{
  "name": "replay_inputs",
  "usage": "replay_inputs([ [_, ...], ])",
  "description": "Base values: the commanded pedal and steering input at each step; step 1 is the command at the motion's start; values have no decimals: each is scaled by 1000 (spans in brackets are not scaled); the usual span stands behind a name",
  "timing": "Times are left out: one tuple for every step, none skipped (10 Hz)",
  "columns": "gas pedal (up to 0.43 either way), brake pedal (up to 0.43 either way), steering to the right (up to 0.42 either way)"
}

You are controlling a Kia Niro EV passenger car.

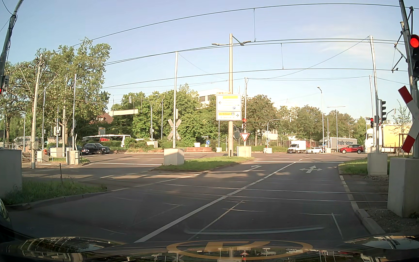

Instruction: Follow the waypoints while adhering to traffic rules and regulations

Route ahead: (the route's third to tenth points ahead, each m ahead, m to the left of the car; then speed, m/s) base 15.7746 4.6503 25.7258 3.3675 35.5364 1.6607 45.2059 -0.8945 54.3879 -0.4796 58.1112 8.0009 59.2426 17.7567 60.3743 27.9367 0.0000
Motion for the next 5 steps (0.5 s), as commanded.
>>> replay_inputs([
  [0, 274, 249],
  [0, 274, 249],
  [0, 274, 249],
  [0, 274, 249],
  [0, 274, 249],
])
